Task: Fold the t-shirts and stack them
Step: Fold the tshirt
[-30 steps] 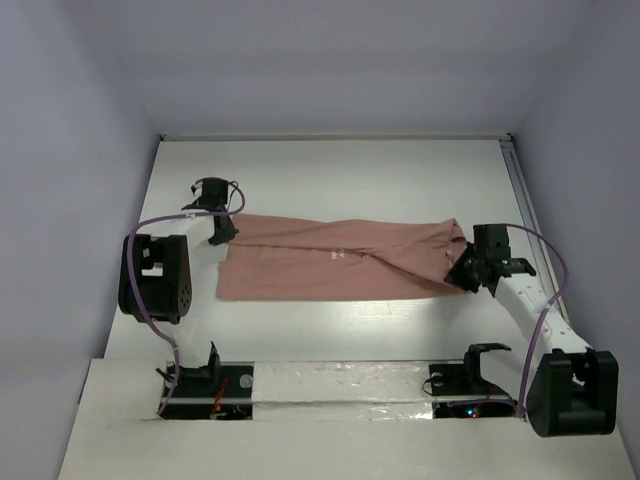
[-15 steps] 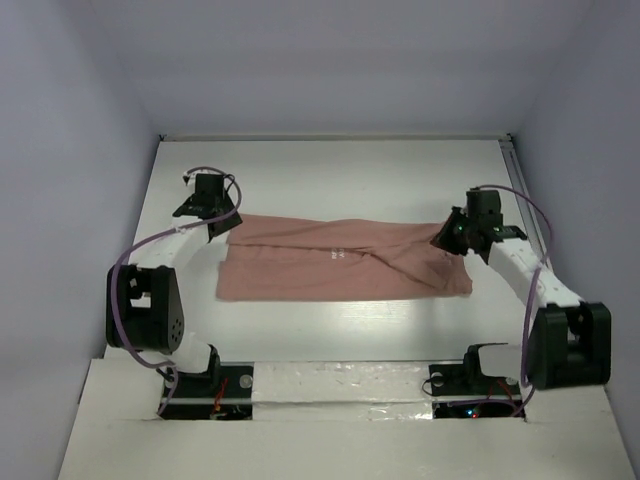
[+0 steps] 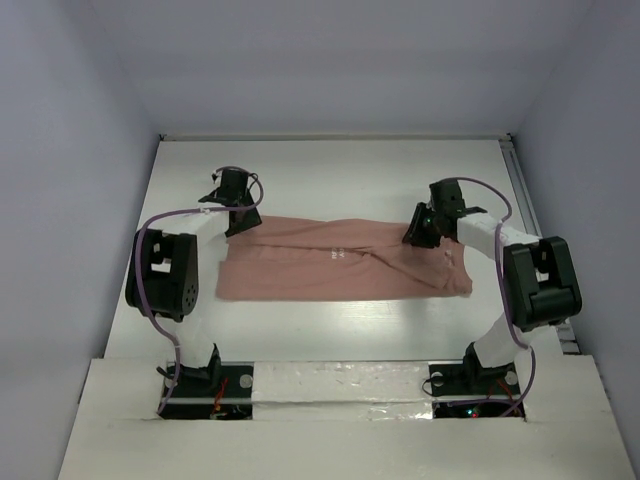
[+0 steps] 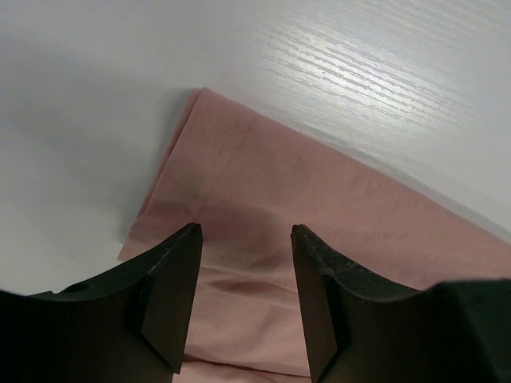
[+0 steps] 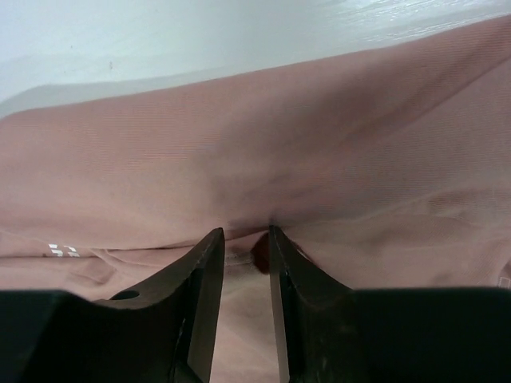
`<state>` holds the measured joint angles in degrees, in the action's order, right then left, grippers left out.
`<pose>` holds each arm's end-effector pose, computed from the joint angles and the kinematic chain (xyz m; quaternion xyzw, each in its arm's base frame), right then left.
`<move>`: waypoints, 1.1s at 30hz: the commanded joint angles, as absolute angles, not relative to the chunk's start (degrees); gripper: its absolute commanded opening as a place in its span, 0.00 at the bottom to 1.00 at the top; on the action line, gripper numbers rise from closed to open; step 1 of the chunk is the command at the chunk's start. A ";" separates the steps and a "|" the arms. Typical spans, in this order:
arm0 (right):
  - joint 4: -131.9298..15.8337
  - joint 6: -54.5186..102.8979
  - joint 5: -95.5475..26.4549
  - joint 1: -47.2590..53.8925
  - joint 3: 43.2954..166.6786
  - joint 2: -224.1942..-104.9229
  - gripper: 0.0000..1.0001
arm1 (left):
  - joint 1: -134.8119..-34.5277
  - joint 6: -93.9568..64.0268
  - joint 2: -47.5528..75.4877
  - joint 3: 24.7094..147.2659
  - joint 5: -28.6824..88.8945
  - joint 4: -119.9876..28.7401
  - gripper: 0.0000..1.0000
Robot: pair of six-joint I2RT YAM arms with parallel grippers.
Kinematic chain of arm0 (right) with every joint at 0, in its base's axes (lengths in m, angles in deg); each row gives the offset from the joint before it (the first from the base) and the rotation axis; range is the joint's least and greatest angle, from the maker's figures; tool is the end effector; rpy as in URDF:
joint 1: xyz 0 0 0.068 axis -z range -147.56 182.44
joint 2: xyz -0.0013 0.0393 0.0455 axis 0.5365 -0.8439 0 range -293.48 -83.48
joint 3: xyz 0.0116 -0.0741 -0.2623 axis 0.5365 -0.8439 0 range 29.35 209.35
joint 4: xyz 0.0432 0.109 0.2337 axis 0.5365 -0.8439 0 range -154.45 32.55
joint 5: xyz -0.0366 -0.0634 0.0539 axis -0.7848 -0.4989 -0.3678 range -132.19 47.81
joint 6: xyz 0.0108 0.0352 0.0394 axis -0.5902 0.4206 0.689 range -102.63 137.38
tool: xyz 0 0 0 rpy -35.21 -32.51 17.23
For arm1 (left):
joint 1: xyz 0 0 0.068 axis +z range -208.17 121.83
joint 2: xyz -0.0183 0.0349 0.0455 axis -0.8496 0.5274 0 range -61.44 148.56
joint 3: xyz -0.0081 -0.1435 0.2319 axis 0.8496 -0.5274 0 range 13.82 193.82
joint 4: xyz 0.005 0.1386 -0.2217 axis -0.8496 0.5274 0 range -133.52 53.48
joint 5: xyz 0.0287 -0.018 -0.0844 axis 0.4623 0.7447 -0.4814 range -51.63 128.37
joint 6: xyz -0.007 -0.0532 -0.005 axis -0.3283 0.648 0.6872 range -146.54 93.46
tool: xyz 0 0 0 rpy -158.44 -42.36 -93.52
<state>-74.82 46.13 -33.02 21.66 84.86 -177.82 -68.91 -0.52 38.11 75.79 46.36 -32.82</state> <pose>0.3222 0.0672 0.1792 0.1260 0.9457 0.1700 0.2468 0.3619 -0.0635 0.1904 -0.1486 0.9206 -0.0502 0.3577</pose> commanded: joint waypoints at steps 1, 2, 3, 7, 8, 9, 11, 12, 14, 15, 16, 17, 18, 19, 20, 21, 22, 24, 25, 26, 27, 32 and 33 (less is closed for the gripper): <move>-73.62 46.73 -35.68 20.40 84.65 -177.00 0.35 | -68.63 -0.62 37.53 77.98 46.02 -33.85 0.45; -73.36 47.08 -35.60 20.40 84.11 -176.47 0.34 | -68.63 -0.53 37.61 77.80 46.01 -34.20 0.45; -73.19 47.34 -35.42 20.40 83.59 -176.12 0.32 | -68.63 -0.53 37.61 77.54 45.84 -34.29 0.45; -73.89 48.22 -36.04 19.26 81.48 -172.78 0.15 | -68.63 -0.53 37.96 77.19 45.84 -34.47 0.44; -74.58 48.40 -35.77 18.65 80.86 -171.99 0.09 | -68.63 -0.53 38.05 77.10 45.84 -34.64 0.44; -75.11 48.40 -35.42 18.64 80.60 -170.68 0.06 | -68.63 -0.53 37.97 76.84 45.84 -34.73 0.44; -77.47 48.49 -35.16 18.12 80.16 -169.35 0.03 | -68.63 -0.53 37.97 76.66 45.92 -34.91 0.44; -78.36 48.40 -34.72 17.60 79.89 -167.87 0.03 | -68.63 -0.53 37.88 76.66 45.84 -34.91 0.44; -80.64 48.40 -33.93 16.28 79.45 -166.37 0.02 | -68.63 -0.53 37.88 76.75 45.84 -35.08 0.44; -81.44 48.66 -33.49 15.05 79.10 -165.66 0.02 | -68.63 -0.62 37.96 76.92 45.75 -35.08 0.44; -82.06 48.84 -32.01 14.35 78.84 -164.44 0.02 | -68.63 -0.62 38.14 77.10 45.66 -35.08 0.44; -83.37 49.45 -31.12 13.56 78.75 -164.16 0.02 | -68.63 -0.70 38.32 77.36 45.66 -35.08 0.43; -84.08 49.80 -29.81 11.72 78.40 -163.81 0.03 | -68.63 -0.70 38.40 77.54 45.58 -35.08 0.43; -84.61 50.24 -29.27 10.83 78.31 -163.55 0.03 | -68.63 -0.70 38.58 77.71 45.49 -35.00 0.43; -85.57 51.12 -28.83 9.78 78.13 -163.11 0.05 | -68.63 -0.70 38.58 77.89 45.49 -34.99 0.43; -85.84 51.65 -27.96 8.90 77.87 -162.85 0.07 | -68.63 -0.70 38.67 78.33 45.31 -34.91 0.43; -85.93 52.09 -27.25 7.41 77.43 -162.67 0.09 | -68.63 -0.70 38.76 78.50 45.22 -34.99 0.43; -86.63 53.05 -25.93 6.87 77.17 -162.14 0.21 | -68.63 -0.70 38.84 79.20 44.96 -34.82 0.43; -86.98 53.15 -25.14 6.08 77.34 -161.97 0.23 | -68.63 -0.70 38.84 79.47 44.79 -34.73 0.43; -88.20 52.89 -24.88 6.08 77.69 -161.62 0.23 | -68.63 -0.70 38.93 79.65 44.78 -34.47 0.43; -89.00 52.62 -24.87 6.08 78.13 -160.74 0.31 | -68.63 -0.79 38.93 80.17 44.70 -34.38 0.43; -94.71 49.64 -33.12 6.08 83.83 -158.45 0.44 | -68.63 -0.97 38.23 81.14 44.08 -34.03 0.43; -94.98 49.46 -35.14 6.86 85.59 -158.45 0.34 | -68.63 -1.06 38.14 81.32 44.08 -33.85 0.43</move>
